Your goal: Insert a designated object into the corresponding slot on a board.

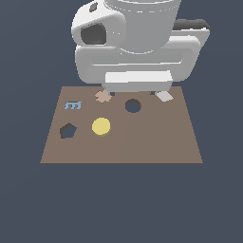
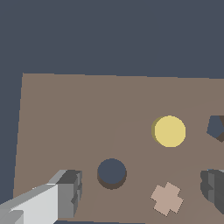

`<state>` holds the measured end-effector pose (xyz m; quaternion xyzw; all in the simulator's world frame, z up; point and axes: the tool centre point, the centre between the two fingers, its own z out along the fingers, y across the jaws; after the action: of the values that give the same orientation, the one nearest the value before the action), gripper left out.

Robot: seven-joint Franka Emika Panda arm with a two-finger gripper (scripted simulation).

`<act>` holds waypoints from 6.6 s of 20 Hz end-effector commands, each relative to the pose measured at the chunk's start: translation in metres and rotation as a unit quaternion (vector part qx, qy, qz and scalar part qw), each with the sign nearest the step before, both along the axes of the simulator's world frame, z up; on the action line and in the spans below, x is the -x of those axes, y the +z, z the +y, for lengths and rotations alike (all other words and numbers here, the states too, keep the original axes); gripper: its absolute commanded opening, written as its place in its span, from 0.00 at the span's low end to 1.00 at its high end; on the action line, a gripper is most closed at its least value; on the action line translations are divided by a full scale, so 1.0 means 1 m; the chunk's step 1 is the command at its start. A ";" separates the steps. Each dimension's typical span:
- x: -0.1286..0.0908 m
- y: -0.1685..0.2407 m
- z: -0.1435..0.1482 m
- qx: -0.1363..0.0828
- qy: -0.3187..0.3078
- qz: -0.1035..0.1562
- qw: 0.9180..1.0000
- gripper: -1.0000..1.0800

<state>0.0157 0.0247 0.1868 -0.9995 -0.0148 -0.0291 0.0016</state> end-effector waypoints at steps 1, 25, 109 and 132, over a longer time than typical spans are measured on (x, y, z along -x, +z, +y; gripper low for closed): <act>0.000 0.000 0.000 0.000 0.000 0.000 1.000 0.96; -0.019 -0.124 -0.082 -0.001 -0.132 0.026 0.991 0.96; -0.017 -0.149 0.008 0.019 0.554 0.022 0.832 0.00; 0.051 -0.146 0.028 0.028 0.880 0.012 0.473 0.00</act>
<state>-0.0318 0.0533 0.0399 -0.4834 -0.8754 -0.0001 -0.0006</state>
